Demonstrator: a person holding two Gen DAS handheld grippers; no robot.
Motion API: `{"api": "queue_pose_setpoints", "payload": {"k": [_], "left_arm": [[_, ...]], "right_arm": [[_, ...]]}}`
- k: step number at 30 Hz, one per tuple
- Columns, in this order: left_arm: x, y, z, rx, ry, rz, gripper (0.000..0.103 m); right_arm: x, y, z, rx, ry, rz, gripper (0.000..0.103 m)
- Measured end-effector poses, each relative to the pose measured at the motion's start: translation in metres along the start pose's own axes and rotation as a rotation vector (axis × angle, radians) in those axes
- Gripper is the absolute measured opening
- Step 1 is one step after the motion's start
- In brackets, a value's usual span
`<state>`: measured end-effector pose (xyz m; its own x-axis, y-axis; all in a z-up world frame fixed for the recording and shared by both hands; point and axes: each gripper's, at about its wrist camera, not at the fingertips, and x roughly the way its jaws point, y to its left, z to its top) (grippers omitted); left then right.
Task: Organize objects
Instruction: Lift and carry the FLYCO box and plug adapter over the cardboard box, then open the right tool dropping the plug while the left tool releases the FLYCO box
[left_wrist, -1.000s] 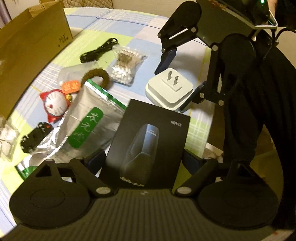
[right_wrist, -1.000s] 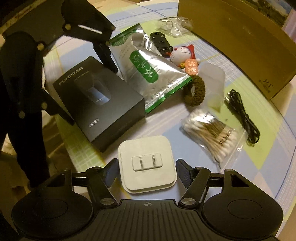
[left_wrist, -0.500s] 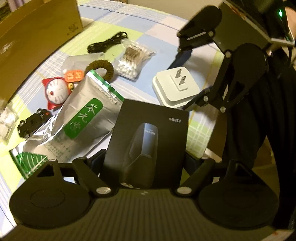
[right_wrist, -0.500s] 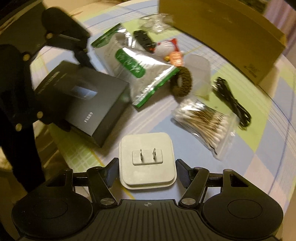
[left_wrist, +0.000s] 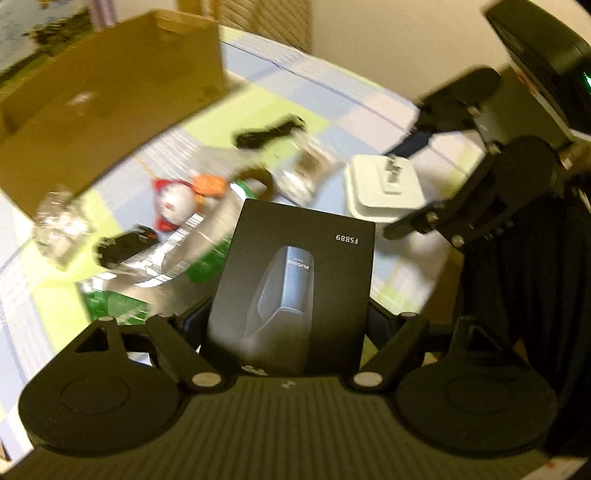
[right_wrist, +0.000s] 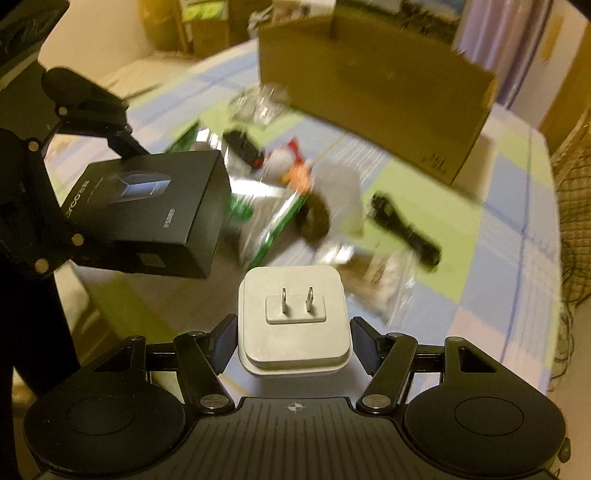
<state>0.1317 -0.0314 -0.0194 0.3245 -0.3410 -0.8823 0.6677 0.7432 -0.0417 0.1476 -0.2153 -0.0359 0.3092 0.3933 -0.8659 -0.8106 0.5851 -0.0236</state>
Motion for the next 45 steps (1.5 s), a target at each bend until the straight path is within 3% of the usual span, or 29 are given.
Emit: {"api": "queue_pose_setpoints", "payload": {"k": [5,14,22,33,43,45], "left_arm": [[-0.027,0.029,0.029,-0.111,-0.051,0.088,0.08],[-0.069,0.095,0.103,-0.237,-0.179,0.226,0.08],[-0.066,0.167,0.165,-0.319,-0.244,0.277,0.081],[-0.01,0.23,0.2,-0.387,-0.24,0.295,0.081],[0.034,0.249,0.207,-0.395,-0.226,0.277,0.077],[0.038,0.252,0.205,-0.409,-0.237,0.28,0.082]], "right_arm": [[-0.021,-0.012,0.043,0.036,-0.087,-0.034,0.062],[-0.034,-0.056,0.152,0.091,-0.217,-0.078,0.062],[0.017,-0.11,0.224,0.165,-0.224,-0.123,0.062],[0.092,-0.149,0.246,0.267,-0.169,-0.11,0.062],[0.126,-0.158,0.24,0.299,-0.142,-0.119,0.062],[0.131,-0.161,0.238,0.308,-0.139,-0.119,0.062]]}}
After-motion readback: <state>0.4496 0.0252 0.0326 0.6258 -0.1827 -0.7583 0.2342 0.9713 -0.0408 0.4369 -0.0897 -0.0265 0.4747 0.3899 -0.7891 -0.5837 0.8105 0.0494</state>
